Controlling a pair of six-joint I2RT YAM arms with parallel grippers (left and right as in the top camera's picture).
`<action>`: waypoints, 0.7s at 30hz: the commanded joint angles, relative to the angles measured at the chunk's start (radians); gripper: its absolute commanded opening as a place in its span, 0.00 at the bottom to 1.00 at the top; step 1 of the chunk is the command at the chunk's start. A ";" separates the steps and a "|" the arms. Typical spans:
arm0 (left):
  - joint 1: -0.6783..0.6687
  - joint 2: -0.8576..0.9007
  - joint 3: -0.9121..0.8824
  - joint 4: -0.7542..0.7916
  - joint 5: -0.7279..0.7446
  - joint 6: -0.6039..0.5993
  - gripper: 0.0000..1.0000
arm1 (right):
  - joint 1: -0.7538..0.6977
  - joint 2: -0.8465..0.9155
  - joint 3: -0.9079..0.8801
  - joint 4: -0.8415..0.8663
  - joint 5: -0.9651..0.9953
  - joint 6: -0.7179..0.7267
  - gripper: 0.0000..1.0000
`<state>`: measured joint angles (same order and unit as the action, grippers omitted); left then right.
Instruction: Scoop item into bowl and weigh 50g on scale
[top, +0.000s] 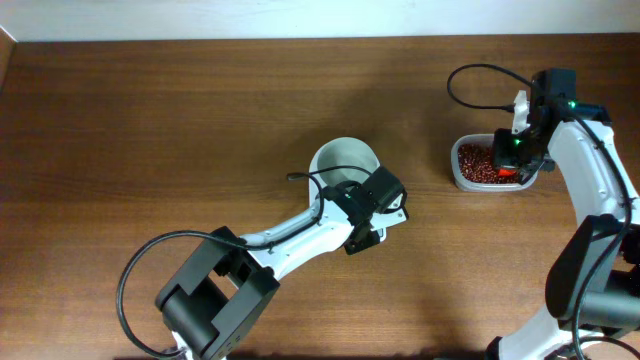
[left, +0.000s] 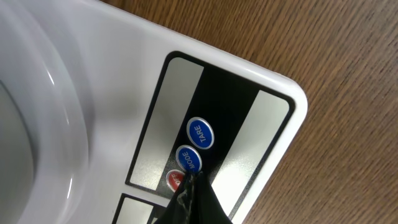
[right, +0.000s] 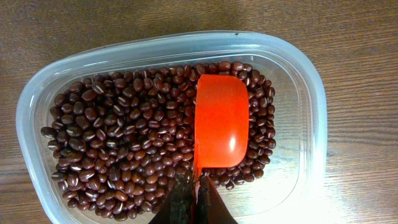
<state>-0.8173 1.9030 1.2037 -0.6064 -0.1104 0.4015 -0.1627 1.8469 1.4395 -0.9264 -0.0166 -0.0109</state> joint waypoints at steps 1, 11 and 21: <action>0.002 0.077 -0.029 0.000 -0.010 0.017 0.00 | 0.005 0.007 0.001 0.000 0.002 0.001 0.04; 0.002 0.113 -0.029 0.005 -0.045 0.016 0.00 | 0.005 0.007 0.001 0.000 0.002 0.001 0.04; 0.002 0.128 -0.029 0.005 -0.079 0.016 0.00 | 0.005 0.007 0.001 0.000 0.002 0.001 0.04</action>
<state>-0.8253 1.9244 1.2243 -0.5957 -0.1513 0.4019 -0.1627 1.8469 1.4395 -0.9264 -0.0166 -0.0113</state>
